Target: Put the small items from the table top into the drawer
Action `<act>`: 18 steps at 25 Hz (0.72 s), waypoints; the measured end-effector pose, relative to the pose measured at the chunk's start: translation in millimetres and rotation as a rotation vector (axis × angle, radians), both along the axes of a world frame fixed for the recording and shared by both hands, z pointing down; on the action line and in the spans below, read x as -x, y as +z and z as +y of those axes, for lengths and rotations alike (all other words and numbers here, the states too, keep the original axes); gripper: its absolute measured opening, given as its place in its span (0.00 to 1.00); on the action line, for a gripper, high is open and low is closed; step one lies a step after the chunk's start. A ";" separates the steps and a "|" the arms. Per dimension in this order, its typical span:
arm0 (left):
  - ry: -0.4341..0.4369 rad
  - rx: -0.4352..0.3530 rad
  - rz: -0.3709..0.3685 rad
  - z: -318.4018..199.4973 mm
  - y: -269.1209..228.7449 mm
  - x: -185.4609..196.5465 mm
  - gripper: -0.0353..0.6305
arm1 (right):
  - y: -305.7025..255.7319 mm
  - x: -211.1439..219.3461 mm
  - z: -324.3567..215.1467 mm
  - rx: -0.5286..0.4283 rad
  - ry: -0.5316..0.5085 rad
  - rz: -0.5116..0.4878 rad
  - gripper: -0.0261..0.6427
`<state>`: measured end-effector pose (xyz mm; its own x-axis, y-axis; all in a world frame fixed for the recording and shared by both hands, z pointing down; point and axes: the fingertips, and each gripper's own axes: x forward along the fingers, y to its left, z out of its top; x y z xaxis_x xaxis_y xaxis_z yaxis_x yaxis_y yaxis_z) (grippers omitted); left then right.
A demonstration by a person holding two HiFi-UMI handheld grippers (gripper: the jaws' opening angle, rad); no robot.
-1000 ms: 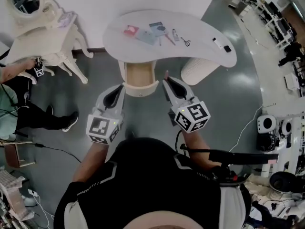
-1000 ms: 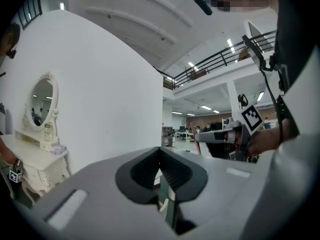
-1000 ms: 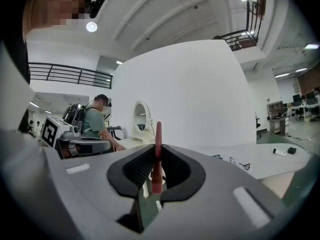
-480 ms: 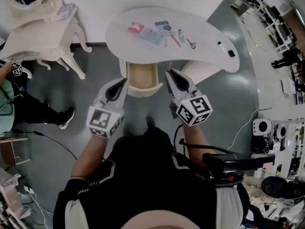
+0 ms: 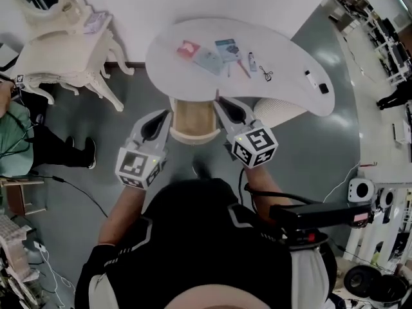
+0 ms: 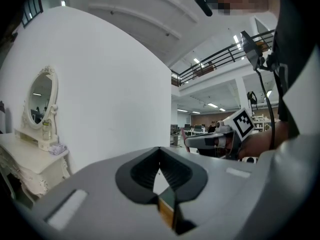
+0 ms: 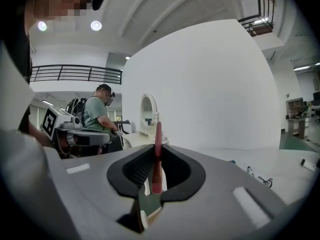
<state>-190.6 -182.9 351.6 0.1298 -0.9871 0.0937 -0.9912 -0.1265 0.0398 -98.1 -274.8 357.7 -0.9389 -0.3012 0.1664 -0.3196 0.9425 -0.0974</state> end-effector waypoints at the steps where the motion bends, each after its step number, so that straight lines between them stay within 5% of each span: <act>1: -0.007 0.005 0.006 -5.1 2.7 0.2 0.05 | 4.0 2.1 -5.0 -0.002 -0.018 0.010 0.11; 18: -0.097 0.132 0.035 -59.6 74.8 10.0 0.05 | 105.5 39.1 -49.2 -0.029 -0.308 0.226 0.11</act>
<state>-200.5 -242.5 426.4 0.0404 -0.9745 0.2208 -0.9962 -0.0221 0.0847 -137.2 -324.0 463.2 -0.9270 -0.0183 0.3747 -0.0312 0.9991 -0.0285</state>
